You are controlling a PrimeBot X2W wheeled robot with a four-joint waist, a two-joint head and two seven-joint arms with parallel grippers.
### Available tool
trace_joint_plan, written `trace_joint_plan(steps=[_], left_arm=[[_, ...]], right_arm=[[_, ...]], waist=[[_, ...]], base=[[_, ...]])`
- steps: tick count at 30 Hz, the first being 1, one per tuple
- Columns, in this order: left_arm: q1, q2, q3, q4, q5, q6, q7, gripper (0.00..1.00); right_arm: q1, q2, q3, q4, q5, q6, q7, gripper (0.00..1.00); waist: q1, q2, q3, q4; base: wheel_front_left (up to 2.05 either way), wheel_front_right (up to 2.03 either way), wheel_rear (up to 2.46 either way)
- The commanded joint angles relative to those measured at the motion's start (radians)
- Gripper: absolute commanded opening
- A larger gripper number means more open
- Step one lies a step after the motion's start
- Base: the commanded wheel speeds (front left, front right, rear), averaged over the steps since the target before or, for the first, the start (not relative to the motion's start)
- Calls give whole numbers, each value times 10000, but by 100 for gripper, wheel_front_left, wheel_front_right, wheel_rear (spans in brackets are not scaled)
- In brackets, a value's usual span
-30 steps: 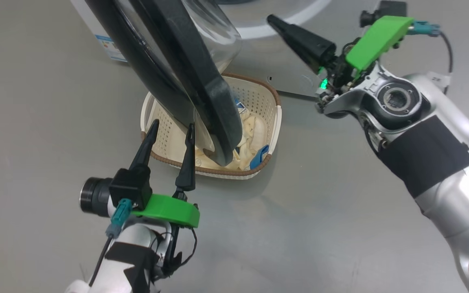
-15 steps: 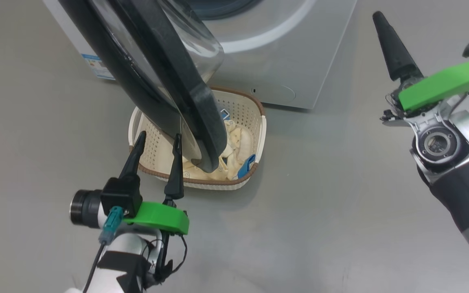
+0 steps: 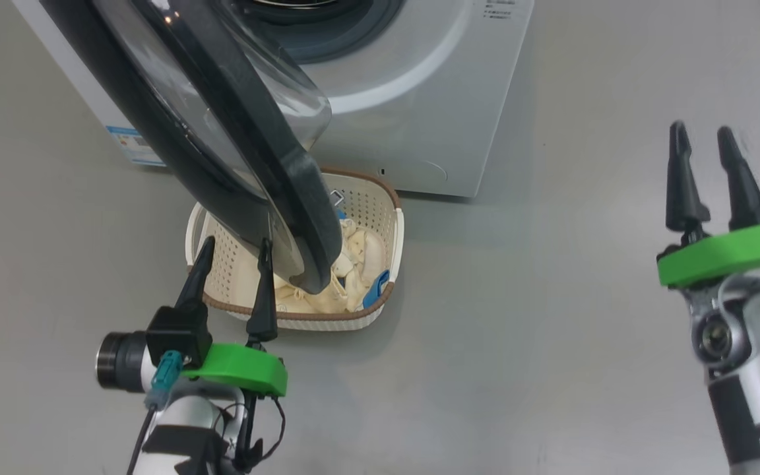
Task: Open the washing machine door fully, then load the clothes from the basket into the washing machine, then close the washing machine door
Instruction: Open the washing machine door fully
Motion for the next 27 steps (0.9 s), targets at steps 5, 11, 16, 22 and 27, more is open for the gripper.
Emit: trace_joint_plan(steps=[5,11,16,22,27], left_arm=[[44,216,460,-194,113,-72,-67,100],[237,228,521,-76,122,-143,-67,100],[409,223,556,11,96,-188,-67,100],[635,243,638,37,83,-203,-67,100],[747,247,678,61,67,-206,-67,100]], right_arm=[[1056,658,-790,-1301,-1928,37,-63,100],[2322,1106,-1099,-2251,-3036,37,96,100],[3270,1212,-1229,-2700,-3424,37,268,100],[4153,1228,-1432,-2969,-3250,37,308,100],[4552,1230,-1479,-3165,-3157,37,331,100]], waist=[[1,-1,-301,-182],[1,-1,-656,-323],[1,-1,-936,-387],[1,-1,-1188,-512],[1,-1,-1340,-586]], base=[[0,0,0],[0,0,0],[0,0,0],[0,0,0],[0,0,0]])
